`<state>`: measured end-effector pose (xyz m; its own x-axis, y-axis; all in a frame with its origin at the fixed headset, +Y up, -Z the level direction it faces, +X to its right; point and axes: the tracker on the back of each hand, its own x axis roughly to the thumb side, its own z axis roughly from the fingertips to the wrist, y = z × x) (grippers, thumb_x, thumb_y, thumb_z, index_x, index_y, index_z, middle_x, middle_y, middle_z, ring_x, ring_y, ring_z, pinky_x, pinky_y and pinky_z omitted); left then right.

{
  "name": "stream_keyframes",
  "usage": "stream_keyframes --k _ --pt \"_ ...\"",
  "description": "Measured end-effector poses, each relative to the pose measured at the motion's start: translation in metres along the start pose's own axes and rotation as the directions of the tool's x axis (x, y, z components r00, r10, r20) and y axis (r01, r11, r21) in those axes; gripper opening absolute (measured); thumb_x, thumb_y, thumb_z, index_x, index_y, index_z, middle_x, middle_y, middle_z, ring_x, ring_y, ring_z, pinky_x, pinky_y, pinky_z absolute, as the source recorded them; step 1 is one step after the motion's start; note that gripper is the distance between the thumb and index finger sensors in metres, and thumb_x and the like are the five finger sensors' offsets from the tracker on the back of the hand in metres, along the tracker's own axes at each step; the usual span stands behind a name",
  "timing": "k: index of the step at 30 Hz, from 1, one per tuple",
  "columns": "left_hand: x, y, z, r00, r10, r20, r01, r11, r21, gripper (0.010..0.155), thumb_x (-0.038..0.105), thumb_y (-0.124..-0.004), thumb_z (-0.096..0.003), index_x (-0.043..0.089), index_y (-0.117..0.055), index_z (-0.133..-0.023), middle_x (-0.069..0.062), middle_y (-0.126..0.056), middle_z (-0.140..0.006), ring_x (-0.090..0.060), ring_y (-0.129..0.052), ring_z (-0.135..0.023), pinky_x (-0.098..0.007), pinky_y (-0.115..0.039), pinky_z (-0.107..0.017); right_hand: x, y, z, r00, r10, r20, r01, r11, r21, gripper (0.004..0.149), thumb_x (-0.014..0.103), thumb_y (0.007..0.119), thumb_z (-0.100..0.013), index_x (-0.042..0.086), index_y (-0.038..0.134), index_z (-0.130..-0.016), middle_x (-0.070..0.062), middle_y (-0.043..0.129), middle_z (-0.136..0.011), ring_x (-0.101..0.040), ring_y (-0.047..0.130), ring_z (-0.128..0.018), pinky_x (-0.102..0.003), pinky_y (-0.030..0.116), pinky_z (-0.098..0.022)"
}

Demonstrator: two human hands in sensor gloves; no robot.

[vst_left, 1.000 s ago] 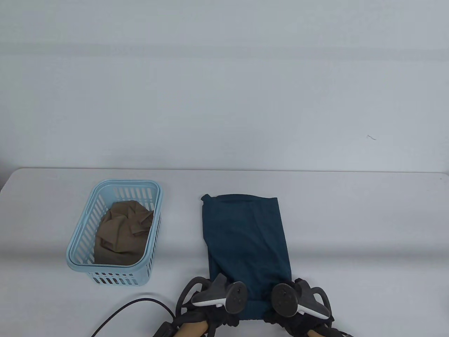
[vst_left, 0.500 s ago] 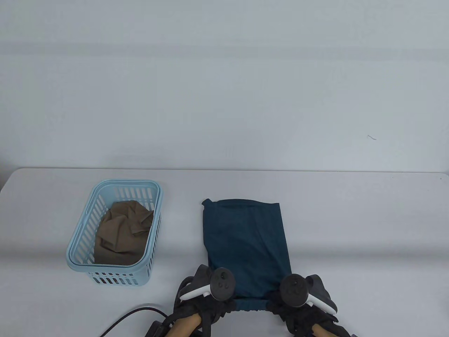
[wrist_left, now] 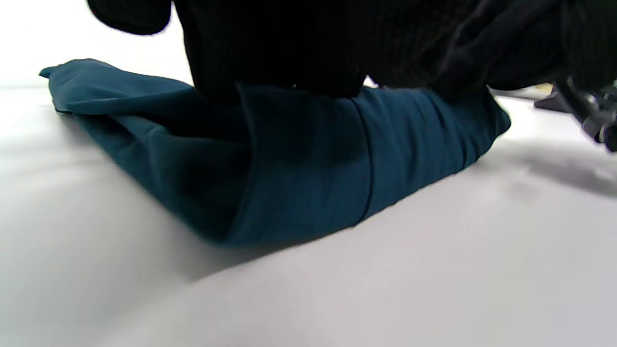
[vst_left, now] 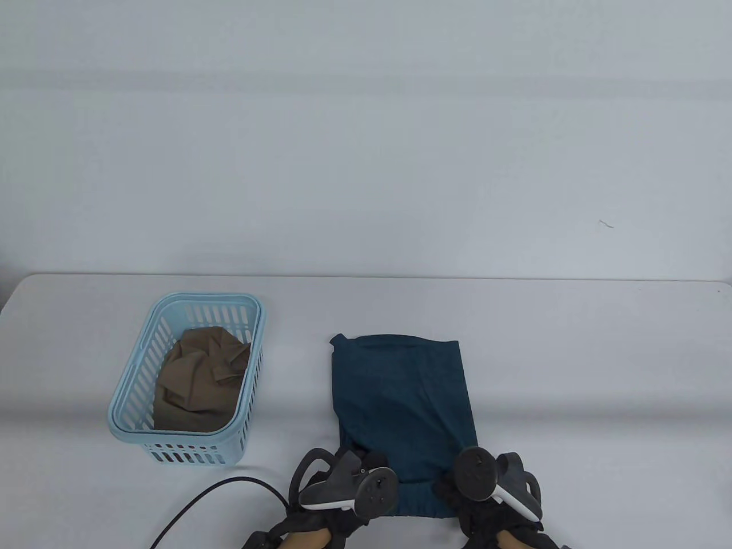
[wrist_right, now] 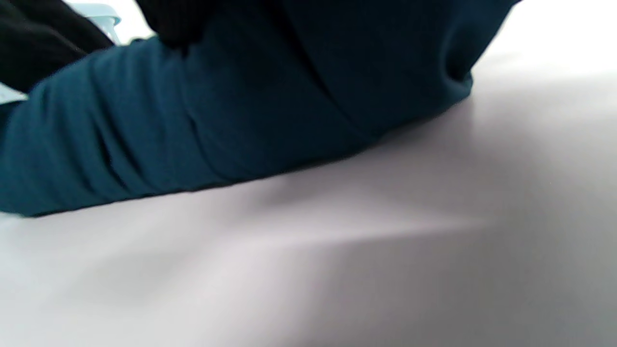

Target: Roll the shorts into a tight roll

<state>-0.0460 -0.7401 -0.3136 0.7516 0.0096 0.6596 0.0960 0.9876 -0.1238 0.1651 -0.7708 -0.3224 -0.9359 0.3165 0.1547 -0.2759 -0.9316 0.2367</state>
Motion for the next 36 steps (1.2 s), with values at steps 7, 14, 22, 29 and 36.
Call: stream_keyframes --k 7,14,22,29,36 --pt "-0.004 -0.018 -0.007 0.998 -0.029 -0.049 0.025 0.996 -0.085 0.071 0.043 -0.077 -0.044 0.009 -0.064 -0.105 -0.024 -0.058 -0.111 -0.044 -0.075 -0.094 -0.068 -0.053 -0.069 0.008 -0.008 0.013 0.978 0.099 0.181 -0.099 0.995 -0.007 0.063 0.044 0.069 -0.047 0.018 0.058 -0.103 -0.013 0.056 -0.107 -0.04 0.047 -0.096 -0.07 0.024 -0.069" --pt "0.002 -0.03 -0.014 0.997 -0.052 -0.061 0.045 0.993 -0.107 0.075 0.04 -0.078 -0.0445 0.005 -0.055 -0.107 -0.026 -0.058 -0.109 -0.046 -0.073 -0.093 -0.069 -0.053 -0.068 0.01 0.013 0.005 0.936 0.308 0.17 -0.318 0.948 0.031 0.067 0.038 0.073 -0.046 0.018 0.047 -0.105 -0.011 0.052 -0.108 -0.039 0.045 -0.098 -0.069 0.026 -0.07" --pt "-0.016 -0.019 -0.01 0.974 0.203 -0.103 -0.218 0.964 -0.155 0.065 0.038 -0.07 -0.0469 0.011 -0.063 -0.105 -0.019 -0.072 -0.103 -0.036 -0.082 -0.088 -0.064 -0.059 -0.068 -0.004 -0.001 -0.001 0.988 0.011 0.155 -0.034 0.989 0.145 0.055 0.039 0.064 -0.049 0.017 0.064 -0.1 -0.011 0.068 -0.1 -0.039 0.057 -0.093 -0.07 0.028 -0.069" --pt "-0.024 -0.019 -0.012 0.937 0.326 -0.13 -0.339 0.935 -0.1 0.055 0.032 -0.066 -0.0464 0.012 -0.077 -0.096 -0.012 -0.096 -0.081 -0.025 -0.103 -0.062 -0.062 -0.068 -0.065 -0.012 -0.003 -0.007 0.987 -0.095 0.132 0.074 0.985 0.157 0.051 0.043 0.059 -0.05 0.013 0.081 -0.085 -0.013 0.085 -0.079 -0.039 0.073 -0.075 -0.07 0.035 -0.068" --pt "-0.006 0.009 -0.005 0.993 0.117 -0.015 -0.116 0.992 0.047 0.047 0.033 -0.073 -0.0473 0.017 -0.07 -0.091 -0.017 -0.072 -0.098 -0.033 -0.085 -0.084 -0.067 -0.056 -0.068 -0.009 -0.001 -0.006 0.997 -0.01 0.083 0.006 0.999 0.046 0.05 0.046 0.059 -0.049 0.014 0.086 -0.077 -0.011 0.091 -0.069 -0.036 0.079 -0.067 -0.07 0.04 -0.067"
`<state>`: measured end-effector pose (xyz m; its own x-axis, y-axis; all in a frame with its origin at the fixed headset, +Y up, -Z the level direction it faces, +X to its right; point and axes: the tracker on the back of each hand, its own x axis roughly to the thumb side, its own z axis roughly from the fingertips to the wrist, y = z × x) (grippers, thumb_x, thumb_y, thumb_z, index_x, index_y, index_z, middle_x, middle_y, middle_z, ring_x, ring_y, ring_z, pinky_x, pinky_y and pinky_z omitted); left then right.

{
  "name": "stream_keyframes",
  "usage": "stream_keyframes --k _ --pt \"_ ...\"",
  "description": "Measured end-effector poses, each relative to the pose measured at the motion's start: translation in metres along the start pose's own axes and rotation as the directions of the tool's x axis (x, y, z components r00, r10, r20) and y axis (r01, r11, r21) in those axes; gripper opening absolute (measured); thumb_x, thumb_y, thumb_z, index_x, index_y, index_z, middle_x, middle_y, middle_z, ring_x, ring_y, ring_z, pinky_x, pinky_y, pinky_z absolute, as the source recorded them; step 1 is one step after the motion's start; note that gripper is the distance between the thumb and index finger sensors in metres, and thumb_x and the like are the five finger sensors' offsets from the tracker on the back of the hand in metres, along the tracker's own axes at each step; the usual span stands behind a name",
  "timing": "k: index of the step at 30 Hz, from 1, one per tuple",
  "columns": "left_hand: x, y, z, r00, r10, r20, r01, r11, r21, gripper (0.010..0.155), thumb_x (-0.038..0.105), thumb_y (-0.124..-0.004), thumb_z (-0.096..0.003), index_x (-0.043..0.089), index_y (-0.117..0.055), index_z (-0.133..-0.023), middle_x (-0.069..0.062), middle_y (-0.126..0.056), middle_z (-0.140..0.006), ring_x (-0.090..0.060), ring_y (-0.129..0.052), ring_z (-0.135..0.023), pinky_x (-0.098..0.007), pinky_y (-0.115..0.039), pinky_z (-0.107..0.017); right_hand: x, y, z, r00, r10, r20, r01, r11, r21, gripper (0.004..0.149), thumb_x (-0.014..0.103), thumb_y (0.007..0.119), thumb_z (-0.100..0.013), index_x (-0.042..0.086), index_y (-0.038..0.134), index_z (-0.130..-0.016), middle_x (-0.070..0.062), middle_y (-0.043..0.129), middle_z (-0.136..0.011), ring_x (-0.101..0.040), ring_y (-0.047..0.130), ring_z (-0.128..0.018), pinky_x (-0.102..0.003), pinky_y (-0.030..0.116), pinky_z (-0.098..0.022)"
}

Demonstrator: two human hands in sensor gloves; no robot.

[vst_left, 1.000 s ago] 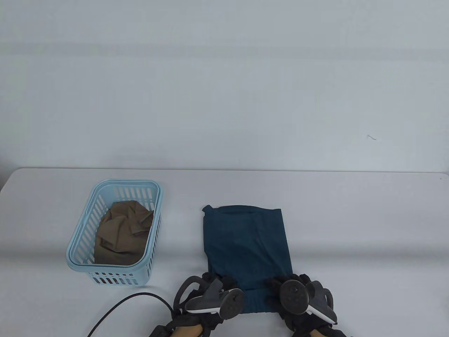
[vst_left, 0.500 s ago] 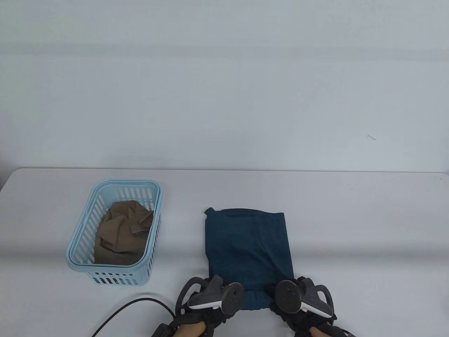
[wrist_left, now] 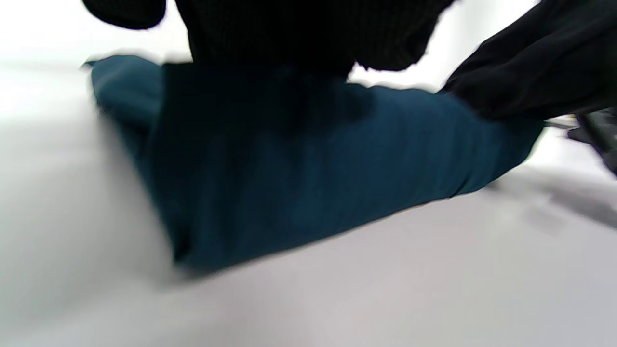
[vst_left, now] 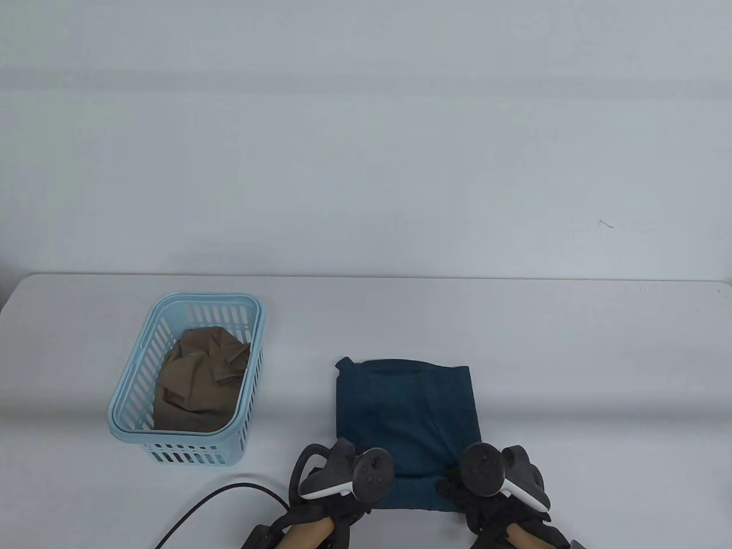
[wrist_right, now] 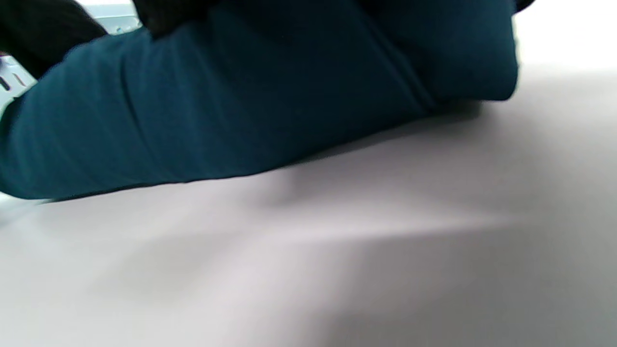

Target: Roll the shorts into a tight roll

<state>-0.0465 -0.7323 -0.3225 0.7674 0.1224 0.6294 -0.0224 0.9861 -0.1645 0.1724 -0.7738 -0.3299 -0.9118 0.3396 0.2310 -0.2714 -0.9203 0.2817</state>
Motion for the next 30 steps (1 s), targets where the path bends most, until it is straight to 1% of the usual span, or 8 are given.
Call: stream_keyframes --k 2,3,5,8,15,20,25,30 --pt "0.005 -0.004 0.0 1.0 0.007 -0.017 -0.008 0.997 -0.074 0.046 0.033 -0.074 -0.0476 0.017 -0.072 -0.091 -0.019 -0.068 -0.102 -0.037 -0.081 -0.088 -0.069 -0.053 -0.069 0.002 0.0 0.001 1.0 0.02 -0.011 -0.021 1.0 -0.02 0.051 0.046 0.059 -0.049 0.014 0.085 -0.08 -0.011 0.089 -0.072 -0.037 0.079 -0.068 -0.071 0.038 -0.068" --pt "0.005 -0.007 0.0 1.0 -0.001 -0.024 -0.002 0.995 -0.102 0.051 0.034 -0.074 -0.0478 0.015 -0.068 -0.094 -0.022 -0.063 -0.105 -0.039 -0.076 -0.092 -0.07 -0.051 -0.069 0.004 -0.001 0.003 0.999 0.039 -0.01 -0.039 0.998 -0.045 0.053 0.046 0.059 -0.049 0.014 0.08 -0.086 -0.013 0.085 -0.08 -0.038 0.075 -0.074 -0.072 0.035 -0.068" --pt "0.005 -0.012 -0.002 0.998 -0.043 -0.036 0.039 0.994 -0.105 0.055 0.035 -0.074 -0.0475 0.013 -0.063 -0.097 -0.023 -0.059 -0.107 -0.04 -0.074 -0.093 -0.07 -0.05 -0.068 0.007 -0.005 0.006 0.996 0.085 0.017 -0.083 0.991 -0.106 0.057 0.045 0.061 -0.049 0.015 0.066 -0.098 -0.013 0.072 -0.095 -0.039 0.064 -0.088 -0.073 0.029 -0.069" --pt "0.003 -0.018 -0.005 0.997 -0.059 -0.058 0.05 0.989 -0.139 0.064 0.038 -0.074 -0.0474 0.009 -0.055 -0.101 -0.028 -0.049 -0.109 -0.045 -0.066 -0.096 -0.072 -0.046 -0.068 0.015 -0.011 0.014 0.978 0.182 0.098 -0.162 0.97 -0.182 0.061 0.045 0.064 -0.049 0.018 0.054 -0.103 -0.011 0.059 -0.103 -0.038 0.051 -0.095 -0.072 0.024 -0.069" --pt "0.004 -0.036 -0.014 0.987 -0.145 -0.074 0.128 0.971 -0.2 0.076 0.04 -0.073 -0.0474 0.003 -0.041 -0.106 -0.031 -0.036 -0.109 -0.048 -0.056 -0.098 -0.073 -0.041 -0.068 0.023 0.005 0.014 0.943 0.316 0.102 -0.316 0.949 -0.016 0.071 0.047 0.067 -0.048 0.016 0.043 -0.107 -0.013 0.045 -0.11 -0.041 0.037 -0.1 -0.072 0.019 -0.069" --pt "0.002 -0.046 -0.016 0.984 -0.163 -0.073 0.145 0.969 -0.202 0.074 0.036 -0.073 -0.048 0.004 -0.038 -0.106 -0.028 -0.045 -0.107 -0.044 -0.062 -0.096 -0.068 -0.049 -0.069 0.024 0.016 0.009 0.929 0.358 0.095 -0.358 0.934 -0.009 0.069 0.042 0.07 -0.047 0.016 0.045 -0.106 -0.013 0.047 -0.109 -0.04 0.041 -0.1 -0.071 0.021 -0.069" --pt "-0.001 -0.039 -0.016 0.985 -0.161 -0.055 0.151 0.977 -0.149 0.068 0.035 -0.072 -0.0485 0.006 -0.049 -0.105 -0.024 -0.061 -0.105 -0.04 -0.075 -0.092 -0.066 -0.057 -0.068 0.025 0.012 0.008 0.921 0.37 0.121 -0.366 0.929 -0.054 0.065 0.041 0.07 -0.047 0.014 0.055 -0.104 -0.014 0.057 -0.107 -0.04 0.051 -0.098 -0.071 0.026 -0.07" --pt "-0.011 -0.028 -0.013 0.996 -0.002 -0.088 -0.009 0.991 -0.133 0.062 0.033 -0.067 -0.0489 0.008 -0.06 -0.105 -0.022 -0.076 -0.103 -0.038 -0.087 -0.089 -0.066 -0.06 -0.067 0.014 0.002 0.005 0.983 0.149 0.11 -0.153 0.988 0.022 0.058 0.039 0.06 -0.051 0.013 0.06 -0.103 -0.015 0.062 -0.106 -0.04 0.054 -0.096 -0.072 0.026 -0.069"
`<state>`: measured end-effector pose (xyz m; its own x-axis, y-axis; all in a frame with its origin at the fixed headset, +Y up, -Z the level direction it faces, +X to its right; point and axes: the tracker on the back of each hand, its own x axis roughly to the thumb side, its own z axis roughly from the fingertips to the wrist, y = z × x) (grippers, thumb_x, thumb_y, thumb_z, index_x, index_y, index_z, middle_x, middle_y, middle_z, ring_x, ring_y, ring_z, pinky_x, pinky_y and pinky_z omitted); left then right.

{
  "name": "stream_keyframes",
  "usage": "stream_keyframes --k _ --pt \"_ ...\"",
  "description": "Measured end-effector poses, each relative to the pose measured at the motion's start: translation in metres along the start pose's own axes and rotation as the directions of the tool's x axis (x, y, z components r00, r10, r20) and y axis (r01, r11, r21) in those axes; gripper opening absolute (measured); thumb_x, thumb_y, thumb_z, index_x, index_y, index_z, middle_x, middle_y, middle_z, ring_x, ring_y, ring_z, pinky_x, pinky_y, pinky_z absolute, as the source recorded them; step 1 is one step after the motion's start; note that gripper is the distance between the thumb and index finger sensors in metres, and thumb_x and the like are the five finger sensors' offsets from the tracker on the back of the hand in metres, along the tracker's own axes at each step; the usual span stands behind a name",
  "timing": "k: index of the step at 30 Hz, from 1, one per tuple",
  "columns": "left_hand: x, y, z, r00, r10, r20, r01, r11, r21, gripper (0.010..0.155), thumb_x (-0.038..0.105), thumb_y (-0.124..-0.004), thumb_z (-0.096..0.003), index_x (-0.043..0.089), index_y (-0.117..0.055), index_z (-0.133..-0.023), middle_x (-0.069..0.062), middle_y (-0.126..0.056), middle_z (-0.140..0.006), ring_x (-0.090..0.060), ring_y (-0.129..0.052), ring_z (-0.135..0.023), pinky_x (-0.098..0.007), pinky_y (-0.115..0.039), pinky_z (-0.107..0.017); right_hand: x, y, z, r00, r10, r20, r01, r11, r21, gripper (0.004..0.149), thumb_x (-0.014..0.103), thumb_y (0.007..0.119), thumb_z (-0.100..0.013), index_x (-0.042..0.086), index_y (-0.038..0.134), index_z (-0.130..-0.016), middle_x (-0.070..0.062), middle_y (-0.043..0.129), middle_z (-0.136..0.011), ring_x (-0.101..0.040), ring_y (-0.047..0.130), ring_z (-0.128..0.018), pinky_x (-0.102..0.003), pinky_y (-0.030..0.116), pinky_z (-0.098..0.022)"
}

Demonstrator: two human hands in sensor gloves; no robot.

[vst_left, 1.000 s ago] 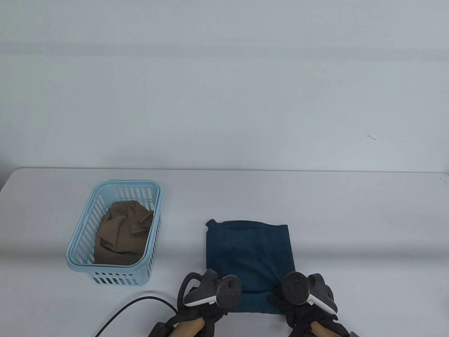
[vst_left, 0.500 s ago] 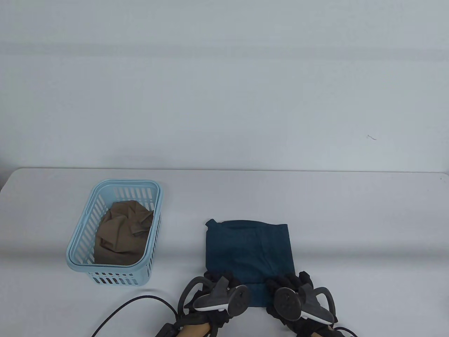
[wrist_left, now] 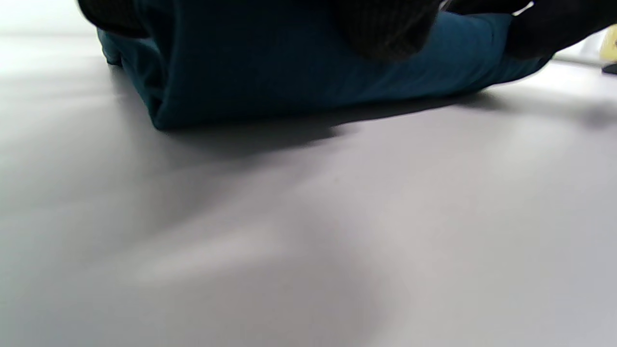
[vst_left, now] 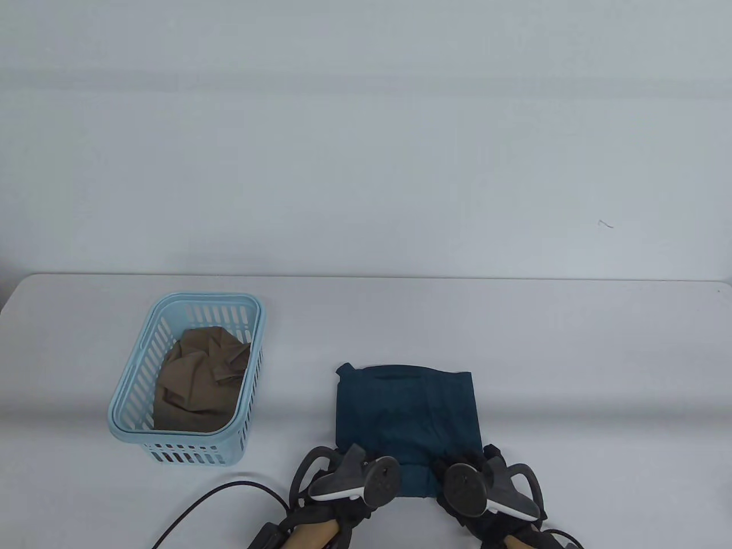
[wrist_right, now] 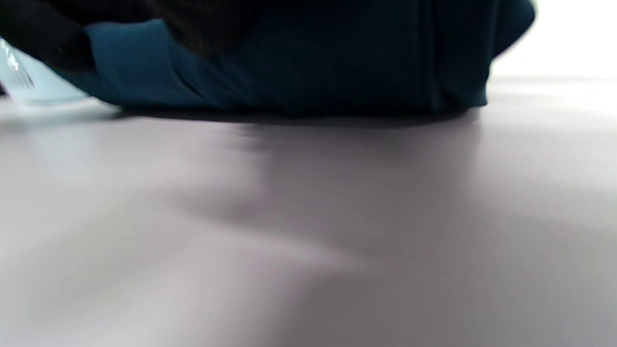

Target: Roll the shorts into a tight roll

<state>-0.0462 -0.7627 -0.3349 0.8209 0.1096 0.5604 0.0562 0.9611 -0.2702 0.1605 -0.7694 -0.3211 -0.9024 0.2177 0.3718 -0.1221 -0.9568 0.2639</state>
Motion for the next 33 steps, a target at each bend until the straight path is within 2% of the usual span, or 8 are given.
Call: stream_keyframes --k 5,10,12,14,16,22,31,33 --pt "-0.005 0.002 0.002 0.994 0.112 0.0 -0.112 0.994 -0.011 0.058 0.03 -0.061 -0.0479 0.01 -0.067 -0.103 -0.018 -0.089 -0.092 -0.032 -0.097 -0.075 -0.067 -0.061 -0.066 -0.013 -0.002 -0.001 0.966 -0.249 -0.067 0.253 0.965 0.066 0.055 0.039 0.055 -0.05 0.012 0.07 -0.096 -0.015 0.073 -0.096 -0.041 0.062 -0.09 -0.073 0.028 -0.068" --pt "-0.003 0.002 0.003 0.993 0.117 0.007 -0.117 0.993 -0.01 0.058 0.031 -0.061 -0.0484 0.012 -0.067 -0.102 -0.015 -0.091 -0.086 -0.028 -0.098 -0.067 -0.067 -0.06 -0.066 -0.014 -0.004 -0.002 0.975 -0.204 -0.085 0.209 0.976 0.059 0.051 0.04 0.055 -0.05 0.014 0.076 -0.089 -0.011 0.082 -0.086 -0.038 0.071 -0.082 -0.072 0.031 -0.068" --pt "-0.002 0.007 0.01 0.997 0.073 0.034 -0.077 0.99 0.117 0.06 0.032 -0.068 -0.0487 0.011 -0.061 -0.104 -0.018 -0.081 -0.096 -0.033 -0.092 -0.08 -0.068 -0.058 -0.067 -0.014 -0.004 -0.002 0.974 -0.202 -0.102 0.207 0.977 0.044 0.051 0.04 0.055 -0.05 0.014 0.076 -0.088 -0.012 0.082 -0.085 -0.038 0.072 -0.081 -0.072 0.032 -0.068" --pt "0.001 0.013 0.017 0.996 0.036 0.086 -0.054 0.972 0.228 0.052 0.033 -0.072 -0.0478 0.015 -0.067 -0.097 -0.017 -0.074 -0.101 -0.035 -0.086 -0.087 -0.068 -0.056 -0.068 -0.014 -0.004 -0.001 0.975 -0.19 -0.113 0.193 0.981 0.015 0.051 0.04 0.055 -0.05 0.014 0.077 -0.088 -0.011 0.083 -0.085 -0.038 0.072 -0.08 -0.072 0.033 -0.068" --pt "0.003 0.014 0.018 0.996 0.02 0.091 -0.037 0.981 0.19 0.048 0.033 -0.073 -0.048 0.017 -0.071 -0.093 -0.017 -0.073 -0.102 -0.036 -0.084 -0.088 -0.069 -0.053 -0.068 -0.013 -0.004 -0.001 0.976 -0.176 -0.127 0.176 0.984 -0.014 0.051 0.041 0.056 -0.05 0.014 0.077 -0.088 -0.012 0.083 -0.085 -0.038 0.072 -0.08 -0.072 0.034 -0.068" --pt "0.005 0.008 0.013 0.997 -0.063 0.044 0.058 0.992 0.111 0.063 0.038 -0.074 -0.0473 0.012 -0.061 -0.104 -0.026 -0.055 -0.11 -0.045 -0.068 -0.097 -0.073 -0.045 -0.068 -0.006 -0.014 0.011 0.996 -0.023 -0.09 0.011 0.991 -0.134 0.059 0.039 0.066 -0.049 0.015 0.057 -0.102 -0.013 0.061 -0.104 -0.04 0.053 -0.096 -0.072 0.027 -0.069" --pt "0.014 -0.008 0.002 0.985 -0.171 0.031 0.171 0.985 -0.005 0.079 0.042 -0.075 -0.0459 0.007 -0.045 -0.11 -0.028 -0.045 -0.113 -0.049 -0.06 -0.1 -0.074 -0.041 -0.068 0.0 0.0 0.011 0.986 0.155 -0.068 -0.148 0.983 0.105 0.078 0.049 0.071 -0.044 0.012 0.042 -0.107 -0.018 0.033 -0.113 -0.044 0.028 -0.101 -0.073 0.017 -0.068" --pt "0.016 -0.012 0.0 0.981 -0.191 0.033 0.191 0.982 -0.009 0.08 0.041 -0.075 -0.0459 0.005 -0.043 -0.11 -0.027 -0.047 -0.112 -0.049 -0.06 -0.1 -0.073 -0.041 -0.068 0.003 0.005 0.01 0.982 0.183 -0.054 -0.176 0.978 0.111 0.081 0.048 0.072 -0.044 0.009 0.041 -0.107 -0.019 0.032 -0.113 -0.045 0.028 -0.101 -0.073 0.018 -0.068"
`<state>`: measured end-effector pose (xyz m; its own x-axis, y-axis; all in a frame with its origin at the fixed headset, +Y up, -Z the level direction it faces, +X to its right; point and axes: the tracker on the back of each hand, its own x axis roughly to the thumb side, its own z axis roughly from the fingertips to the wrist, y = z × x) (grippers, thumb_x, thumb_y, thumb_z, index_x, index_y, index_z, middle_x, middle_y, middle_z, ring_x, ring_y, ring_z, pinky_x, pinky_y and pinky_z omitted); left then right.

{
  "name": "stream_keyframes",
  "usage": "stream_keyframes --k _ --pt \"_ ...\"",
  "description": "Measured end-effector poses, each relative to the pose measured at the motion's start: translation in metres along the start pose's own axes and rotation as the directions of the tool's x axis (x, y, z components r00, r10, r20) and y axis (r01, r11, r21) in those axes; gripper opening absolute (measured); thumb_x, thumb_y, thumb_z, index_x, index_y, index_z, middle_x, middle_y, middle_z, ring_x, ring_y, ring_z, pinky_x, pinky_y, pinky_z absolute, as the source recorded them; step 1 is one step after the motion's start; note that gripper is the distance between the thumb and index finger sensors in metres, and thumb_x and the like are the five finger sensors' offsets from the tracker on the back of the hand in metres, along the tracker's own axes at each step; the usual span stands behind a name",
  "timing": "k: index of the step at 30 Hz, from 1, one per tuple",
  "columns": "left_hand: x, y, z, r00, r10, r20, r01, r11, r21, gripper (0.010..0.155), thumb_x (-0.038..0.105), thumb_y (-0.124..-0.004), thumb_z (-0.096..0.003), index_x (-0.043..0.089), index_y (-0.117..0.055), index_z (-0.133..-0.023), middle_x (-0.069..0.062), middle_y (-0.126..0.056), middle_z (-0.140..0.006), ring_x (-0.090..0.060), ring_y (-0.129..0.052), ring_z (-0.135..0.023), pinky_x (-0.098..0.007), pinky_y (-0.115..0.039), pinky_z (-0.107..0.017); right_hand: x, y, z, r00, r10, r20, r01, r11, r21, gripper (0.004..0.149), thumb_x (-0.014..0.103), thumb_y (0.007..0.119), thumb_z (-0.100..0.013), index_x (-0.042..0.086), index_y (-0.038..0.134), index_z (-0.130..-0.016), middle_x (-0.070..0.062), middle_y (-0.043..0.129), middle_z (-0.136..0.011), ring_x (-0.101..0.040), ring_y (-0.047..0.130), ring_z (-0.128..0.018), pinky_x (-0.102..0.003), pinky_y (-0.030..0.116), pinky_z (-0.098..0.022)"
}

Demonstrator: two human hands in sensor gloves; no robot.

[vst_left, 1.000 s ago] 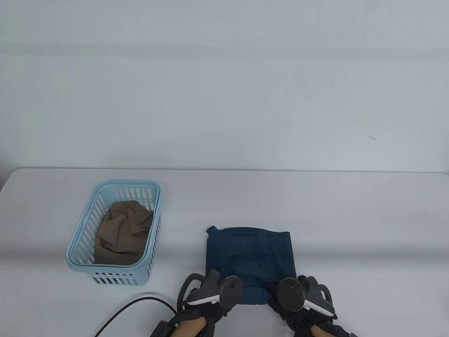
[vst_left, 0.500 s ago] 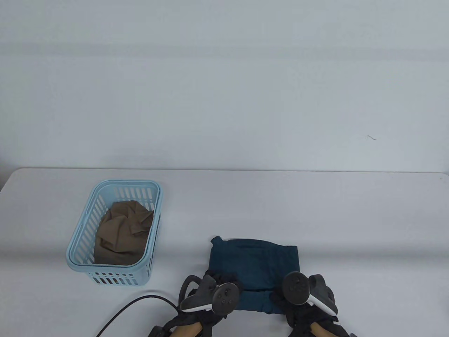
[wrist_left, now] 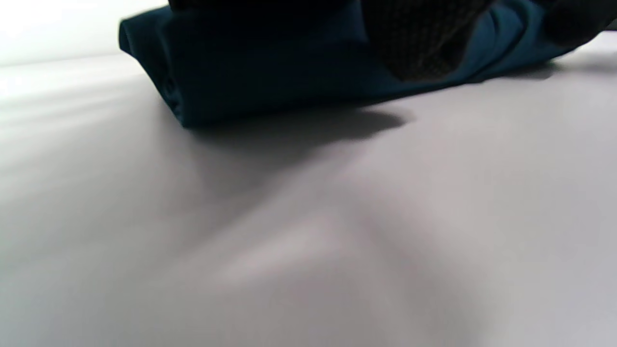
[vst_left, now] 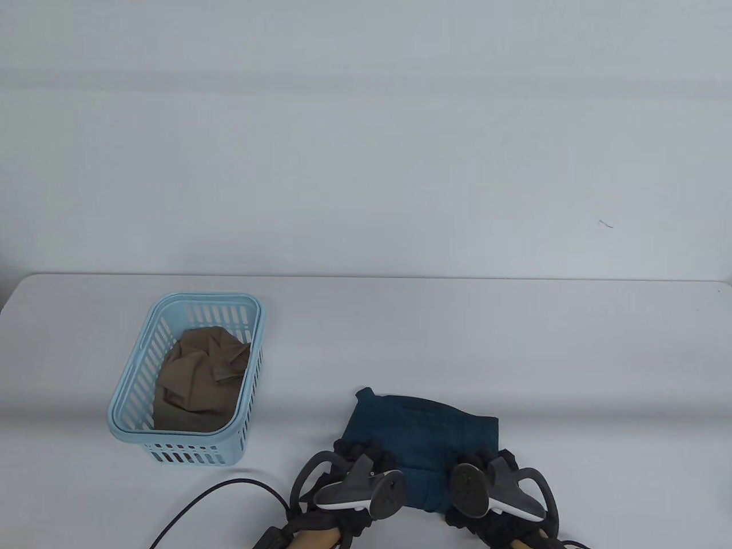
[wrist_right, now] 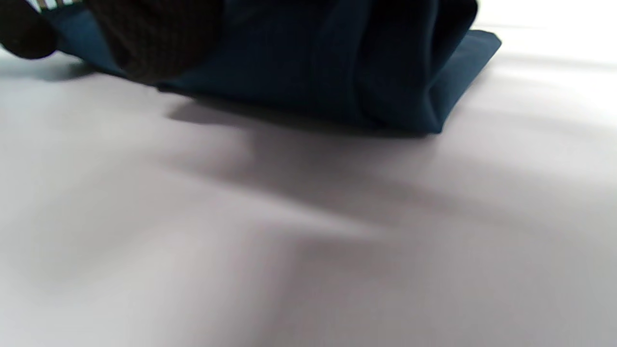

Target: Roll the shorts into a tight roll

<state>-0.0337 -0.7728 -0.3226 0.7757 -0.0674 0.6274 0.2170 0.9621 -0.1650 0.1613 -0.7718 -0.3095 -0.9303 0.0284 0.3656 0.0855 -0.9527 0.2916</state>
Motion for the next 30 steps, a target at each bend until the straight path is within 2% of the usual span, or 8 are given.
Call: stream_keyframes --k 6,10,14,19,21,23,27,30 --pt "-0.003 0.005 0.001 1.0 0.001 -0.005 0.0 0.999 0.045 0.073 0.04 -0.073 -0.0462 0.006 -0.053 -0.108 -0.023 -0.068 -0.107 -0.043 -0.079 -0.095 -0.071 -0.051 -0.068 0.001 0.001 -0.001 1.0 0.009 0.023 -0.008 0.999 -0.053 0.07 0.043 0.066 -0.047 0.007 0.053 -0.106 -0.018 0.049 -0.111 -0.044 0.042 -0.1 -0.072 0.024 -0.069" --pt "-0.014 0.012 0.006 0.984 0.177 0.0 -0.176 0.983 0.049 0.067 0.039 -0.069 -0.0468 0.007 -0.062 -0.106 -0.022 -0.082 -0.101 -0.041 -0.09 -0.087 -0.071 -0.054 -0.067 -0.013 -0.003 -0.004 0.986 -0.165 0.009 0.165 0.986 -0.032 0.062 0.04 0.061 -0.048 0.01 0.06 -0.103 -0.015 0.06 -0.107 -0.043 0.05 -0.098 -0.072 0.028 -0.068" --pt "-0.021 0.013 0.008 0.955 0.296 -0.001 -0.295 0.954 0.061 0.061 0.035 -0.062 -0.0478 0.01 -0.067 -0.103 -0.021 -0.091 -0.092 -0.038 -0.097 -0.077 -0.071 -0.055 -0.066 -0.026 -0.002 -0.005 0.917 -0.397 -0.023 0.398 0.917 0.022 0.06 0.041 0.058 -0.049 0.009 0.067 -0.098 -0.016 0.064 -0.102 -0.044 0.052 -0.094 -0.068 0.032 -0.068" --pt "-0.022 0.006 0.004 0.93 0.367 -0.004 -0.366 0.93 0.038 0.056 0.034 -0.058 -0.0482 0.016 -0.072 -0.099 -0.012 -0.096 -0.074 -0.028 -0.1 -0.057 -0.069 -0.058 -0.065 -0.033 -0.003 -0.009 0.891 -0.45 -0.068 0.452 0.892 0.018 0.056 0.045 0.059 -0.047 0.011 0.08 -0.086 -0.013 0.076 -0.09 -0.041 0.062 -0.086 -0.066 0.037 -0.068" --pt "-0.023 0.011 0.009 0.932 0.361 -0.002 -0.361 0.931 0.049 0.059 0.035 -0.062 -0.0493 0.014 -0.064 -0.104 -0.016 -0.091 -0.085 -0.034 -0.095 -0.068 -0.072 -0.054 -0.066 -0.033 -0.004 -0.009 0.899 -0.43 -0.077 0.432 0.902 0.01 0.056 0.046 0.059 -0.047 0.012 0.081 -0.085 -0.012 0.077 -0.089 -0.041 0.062 -0.086 -0.066 0.036 -0.068" --pt "-0.021 0.02 0.015 0.952 0.305 0.029 -0.306 0.944 0.125 0.061 0.035 -0.069 -0.0483 0.011 -0.06 -0.104 -0.021 -0.072 -0.102 -0.041 -0.083 -0.087 -0.073 -0.05 -0.067 -0.034 -0.004 -0.009 0.906 -0.414 -0.087 0.414 0.91 -0.014 0.056 0.047 0.059 -0.047 0.012 0.081 -0.085 -0.012 0.078 -0.088 -0.041 0.063 -0.085 -0.067 0.036 -0.068" --pt "-0.013 0.032 0.023 0.976 0.208 0.065 -0.215 0.963 0.16 0.051 0.036 -0.073 -0.0475 0.015 -0.07 -0.094 -0.022 -0.064 -0.106 -0.043 -0.075 -0.093 -0.074 -0.045 -0.067 -0.032 -0.007 -0.007 0.914 -0.396 -0.095 0.39 0.918 -0.073 0.059 0.047 0.06 -0.047 0.012 0.075 -0.092 -0.015 0.072 -0.096 -0.043 0.06 -0.09 -0.07 0.033 -0.068" --pt "-0.009 0.027 0.02 0.992 0.125 0.035 -0.128 0.986 0.11 0.061 0.038 -0.073 -0.0471 0.013 -0.062 -0.102 -0.026 -0.055 -0.109 -0.047 -0.067 -0.097 -0.075 -0.041 -0.067 -0.027 -0.017 0.002 0.943 -0.33 -0.043 0.316 0.929 -0.193 0.062 0.043 0.065 -0.048 0.012 0.058 -0.101 -0.016 0.056 -0.105 -0.043 0.049 -0.096 -0.071 0.028 -0.069"
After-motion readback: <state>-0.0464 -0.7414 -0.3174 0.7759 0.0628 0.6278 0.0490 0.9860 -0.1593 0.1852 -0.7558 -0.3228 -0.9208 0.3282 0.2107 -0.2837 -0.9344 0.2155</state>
